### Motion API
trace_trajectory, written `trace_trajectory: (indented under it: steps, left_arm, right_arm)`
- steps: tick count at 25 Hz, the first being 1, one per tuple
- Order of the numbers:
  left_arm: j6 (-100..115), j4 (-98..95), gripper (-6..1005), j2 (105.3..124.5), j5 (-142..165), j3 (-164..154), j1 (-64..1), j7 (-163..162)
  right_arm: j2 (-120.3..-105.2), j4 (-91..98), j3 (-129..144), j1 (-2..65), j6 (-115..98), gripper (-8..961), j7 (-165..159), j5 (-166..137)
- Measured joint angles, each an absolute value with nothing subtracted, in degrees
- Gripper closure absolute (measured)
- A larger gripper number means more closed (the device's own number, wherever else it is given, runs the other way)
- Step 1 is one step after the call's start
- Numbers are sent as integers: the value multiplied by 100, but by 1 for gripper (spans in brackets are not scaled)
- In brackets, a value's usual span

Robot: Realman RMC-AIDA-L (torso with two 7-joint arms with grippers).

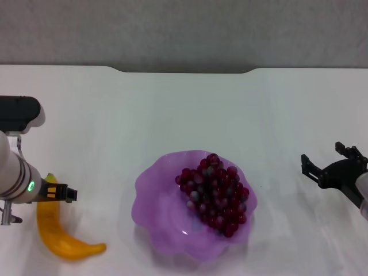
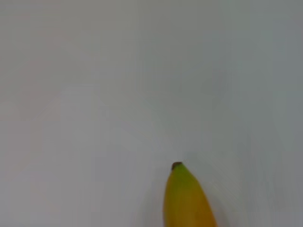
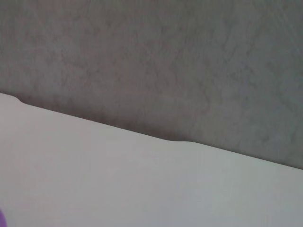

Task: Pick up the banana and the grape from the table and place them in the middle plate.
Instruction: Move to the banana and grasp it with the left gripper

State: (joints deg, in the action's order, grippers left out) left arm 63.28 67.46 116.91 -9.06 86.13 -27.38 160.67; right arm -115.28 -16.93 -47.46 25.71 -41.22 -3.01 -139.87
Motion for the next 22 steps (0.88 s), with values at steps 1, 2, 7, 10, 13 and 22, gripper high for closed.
trace_trajectory:
  steps: [1,2,7,10,13,22]
  left_arm:
    - [6284,6676,160,11687,-905,8628,-2757,16047]
    - [6264,6650,160,11683,-898,8637,-2761,16033]
    - [6129,6442,161,11669,-867,8682,-2788,16024]
    - [6090,6215,161,11658,-867,8690,-2879,16032]
    - [6049,6026,162,11656,-867,8700,-2958,16032]
    - [6015,5973,163,11657,-875,8764,-2980,15962]
  right_arm:
    - [-11530,-1694,-4746,2571,-4122,62,-301,-13987]
    - [-11531,-1697,-4746,2571,-4122,62,-301,-13987]
    - [-11531,-1697,-4746,2566,-4122,62,-304,-13987]
    - [-11531,-1719,-4746,2566,-4122,62,-304,-13993]
    - [-11531,-1717,-4746,2566,-4122,62,-304,-13995]
    - [-11531,-1706,-4746,2565,-4122,61,-304,-13991]
